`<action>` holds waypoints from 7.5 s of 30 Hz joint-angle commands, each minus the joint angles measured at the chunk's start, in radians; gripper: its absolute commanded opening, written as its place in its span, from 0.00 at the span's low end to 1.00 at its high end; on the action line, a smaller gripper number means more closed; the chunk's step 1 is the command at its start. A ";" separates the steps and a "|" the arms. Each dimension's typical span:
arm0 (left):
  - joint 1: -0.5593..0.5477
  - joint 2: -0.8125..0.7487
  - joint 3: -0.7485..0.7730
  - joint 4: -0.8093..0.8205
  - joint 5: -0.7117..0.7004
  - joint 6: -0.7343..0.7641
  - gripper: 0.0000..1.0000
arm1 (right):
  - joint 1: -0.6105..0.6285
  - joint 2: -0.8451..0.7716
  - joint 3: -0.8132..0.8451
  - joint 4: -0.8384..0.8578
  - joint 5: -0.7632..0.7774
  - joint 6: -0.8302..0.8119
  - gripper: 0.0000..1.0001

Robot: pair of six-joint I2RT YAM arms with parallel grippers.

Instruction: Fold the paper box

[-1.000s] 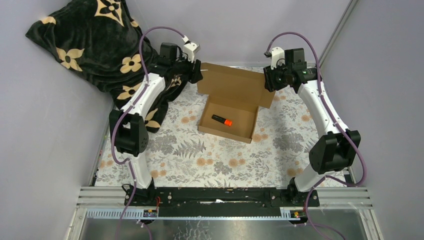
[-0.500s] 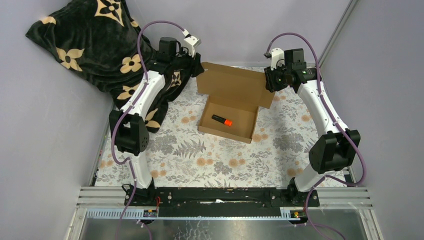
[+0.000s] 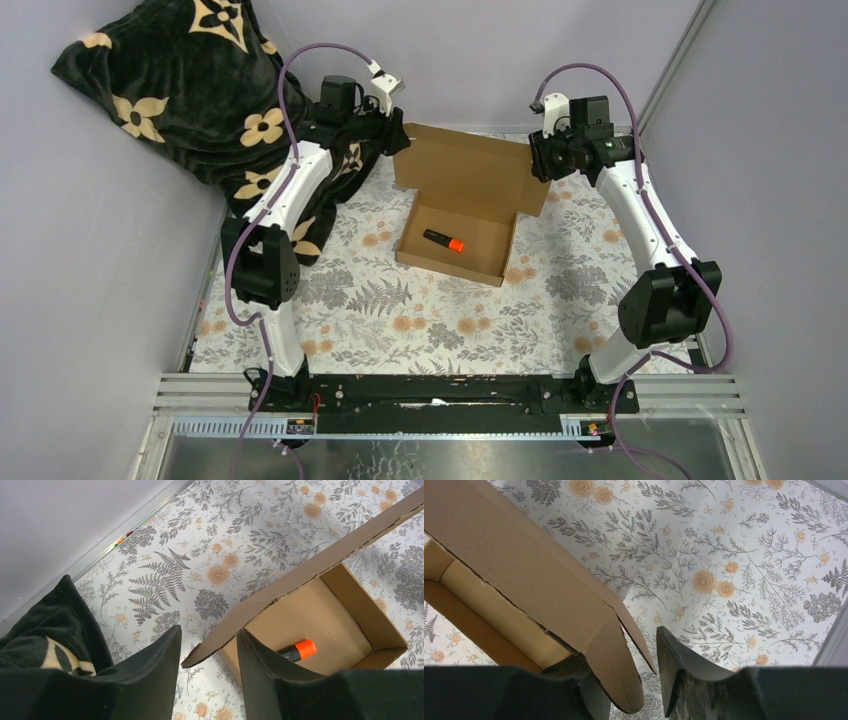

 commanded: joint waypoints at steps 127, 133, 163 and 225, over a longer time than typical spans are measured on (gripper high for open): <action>-0.369 -0.219 -0.238 -0.005 -0.646 -0.249 0.02 | 0.221 -0.178 -0.166 0.201 0.381 0.434 0.00; -0.387 -0.192 -0.182 -0.034 -0.664 -0.301 0.02 | 0.223 -0.173 -0.168 0.221 0.375 0.469 0.00; -0.455 -0.086 -0.046 -0.112 -0.794 -0.553 0.02 | 0.238 -0.122 -0.127 0.231 0.441 0.680 0.00; -0.689 -0.281 -0.442 0.020 -1.187 -0.989 0.00 | 0.379 -0.379 -0.562 0.423 0.633 0.755 0.00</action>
